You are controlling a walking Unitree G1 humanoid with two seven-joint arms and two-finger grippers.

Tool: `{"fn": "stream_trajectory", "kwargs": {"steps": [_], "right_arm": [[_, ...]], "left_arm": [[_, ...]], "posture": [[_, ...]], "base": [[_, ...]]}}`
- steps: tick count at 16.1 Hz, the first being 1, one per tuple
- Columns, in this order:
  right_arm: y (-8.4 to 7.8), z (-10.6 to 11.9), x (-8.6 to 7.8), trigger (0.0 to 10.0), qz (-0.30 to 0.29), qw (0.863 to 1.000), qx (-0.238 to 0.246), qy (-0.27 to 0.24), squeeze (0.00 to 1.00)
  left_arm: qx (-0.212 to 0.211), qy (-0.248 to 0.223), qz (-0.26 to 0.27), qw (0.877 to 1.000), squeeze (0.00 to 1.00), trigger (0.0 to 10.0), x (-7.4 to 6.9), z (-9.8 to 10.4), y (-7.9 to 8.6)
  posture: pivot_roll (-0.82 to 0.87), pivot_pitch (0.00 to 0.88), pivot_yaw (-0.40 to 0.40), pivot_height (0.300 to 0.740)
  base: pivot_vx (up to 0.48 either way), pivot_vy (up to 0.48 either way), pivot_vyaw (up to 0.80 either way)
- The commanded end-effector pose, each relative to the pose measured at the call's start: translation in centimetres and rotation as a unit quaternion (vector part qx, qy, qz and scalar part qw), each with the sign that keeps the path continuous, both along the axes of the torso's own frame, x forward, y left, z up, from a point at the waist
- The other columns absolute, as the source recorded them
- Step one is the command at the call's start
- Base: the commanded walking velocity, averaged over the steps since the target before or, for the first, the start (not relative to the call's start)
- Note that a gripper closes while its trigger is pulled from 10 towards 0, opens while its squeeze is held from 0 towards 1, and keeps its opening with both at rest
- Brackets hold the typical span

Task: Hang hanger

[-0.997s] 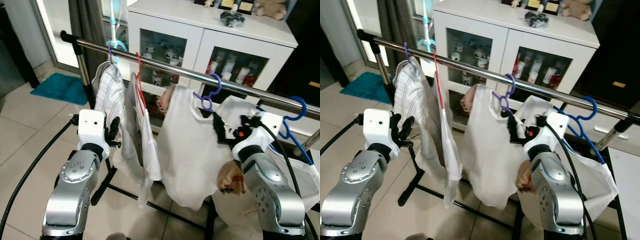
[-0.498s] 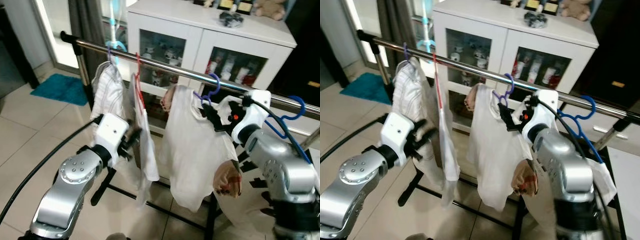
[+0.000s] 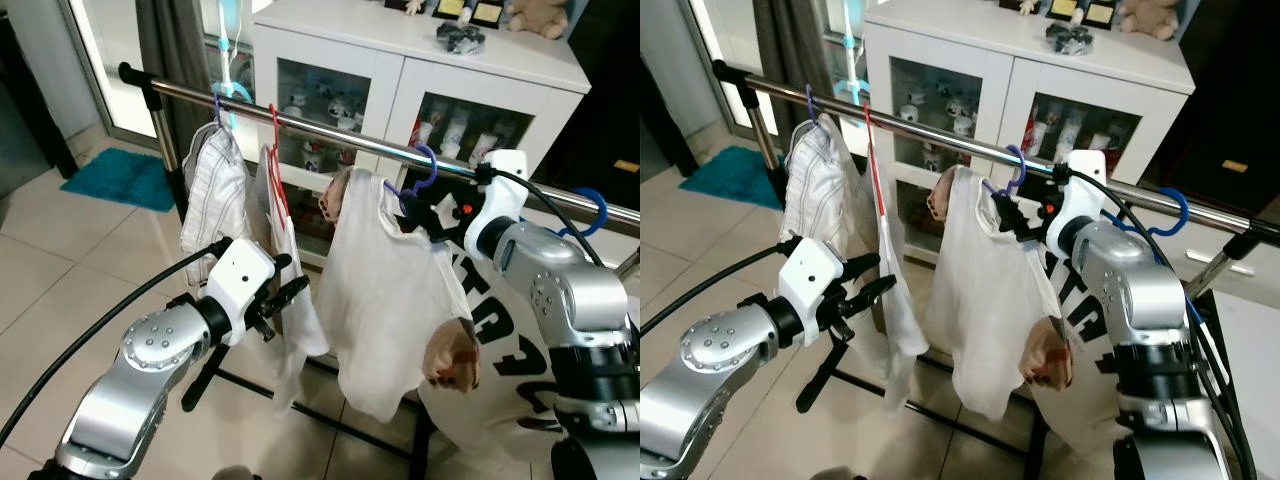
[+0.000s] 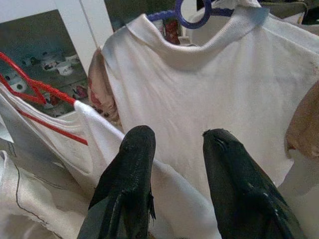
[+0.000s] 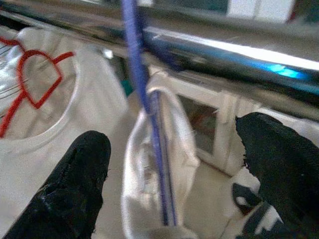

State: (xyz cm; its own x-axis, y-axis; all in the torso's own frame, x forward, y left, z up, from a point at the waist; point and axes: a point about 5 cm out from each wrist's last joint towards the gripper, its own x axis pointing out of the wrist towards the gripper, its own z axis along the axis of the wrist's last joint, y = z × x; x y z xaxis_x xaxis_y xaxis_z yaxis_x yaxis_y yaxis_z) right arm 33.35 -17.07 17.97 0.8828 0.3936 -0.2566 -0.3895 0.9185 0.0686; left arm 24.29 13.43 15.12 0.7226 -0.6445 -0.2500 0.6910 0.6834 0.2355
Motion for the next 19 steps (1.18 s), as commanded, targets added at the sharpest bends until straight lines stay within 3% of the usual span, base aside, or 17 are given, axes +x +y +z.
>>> {"fn": "stream_trajectory", "kwargs": {"steps": [1, 2, 3, 5, 9, 11, 19], "right_arm": [[0.1, -0.1, 0.2, 9.8, 0.013, 1.0, 0.008, 0.022, 0.0], [0.2, -0.2, 0.3, 9.3, 0.012, 0.999, 0.006, 0.029, 0.0], [0.1, -0.4, 0.5, 6.5, 0.008, 0.999, 0.009, 0.035, 0.0], [0.1, -0.5, 0.9, 3.8, 0.008, 0.999, 0.031, 0.045, 0.0], [0.5, -0.6, 0.9, 2.0, 0.033, 0.997, 0.052, 0.055, 0.0], [0.7, -0.8, 1.1, 0.3, 0.038, 0.996, 0.055, 0.06, 0.0], [1.3, -1.3, 1.7, 0.0, 0.047, 0.995, 0.054, 0.07, 0.0]], "left_arm": [[-0.002, -0.003, -0.021, 1.0, 0.0, 10.0, -0.4, 0.2, -0.5], [-0.002, -0.002, -0.023, 1.0, 0.0, 10.0, -0.4, 0.2, -0.4], [-0.001, -0.003, -0.024, 1.0, 0.0, 10.0, -0.4, 0.2, -0.4], [0.001, -0.003, -0.028, 1.0, 0.0, 10.0, -0.4, 0.2, -0.4], [0.006, -0.005, -0.031, 0.999, 0.0, 10.0, -0.3, 0.1, -0.4], [0.009, -0.005, -0.032, 0.999, 0.0, 10.0, -0.3, 0.1, -0.5], [0.013, -0.006, -0.031, 0.999, 0.0, 10.0, -0.4, -0.2, -0.5]], "posture": [[0.04, 0.0, -0.072, 0.74], [0.04, 0.0, -0.074, 0.74], [0.04, 0.0, -0.075, 0.74], [0.05, 0.0, -0.076, 0.74], [0.04, 0.0, -0.078, 0.74], [0.04, 0.0, -0.078, 0.74], [0.06, 0.0, -0.097, 0.74]], "base": [[0.0, 0.0, 0.0], [0.0, 0.0, 0.0], [0.0, 0.0, 0.0], [0.0, 0.0, 0.0], [0.0, 0.0, 0.0], [0.0, 0.0, 0.0], [0.0, 0.0, 0.0]]}}
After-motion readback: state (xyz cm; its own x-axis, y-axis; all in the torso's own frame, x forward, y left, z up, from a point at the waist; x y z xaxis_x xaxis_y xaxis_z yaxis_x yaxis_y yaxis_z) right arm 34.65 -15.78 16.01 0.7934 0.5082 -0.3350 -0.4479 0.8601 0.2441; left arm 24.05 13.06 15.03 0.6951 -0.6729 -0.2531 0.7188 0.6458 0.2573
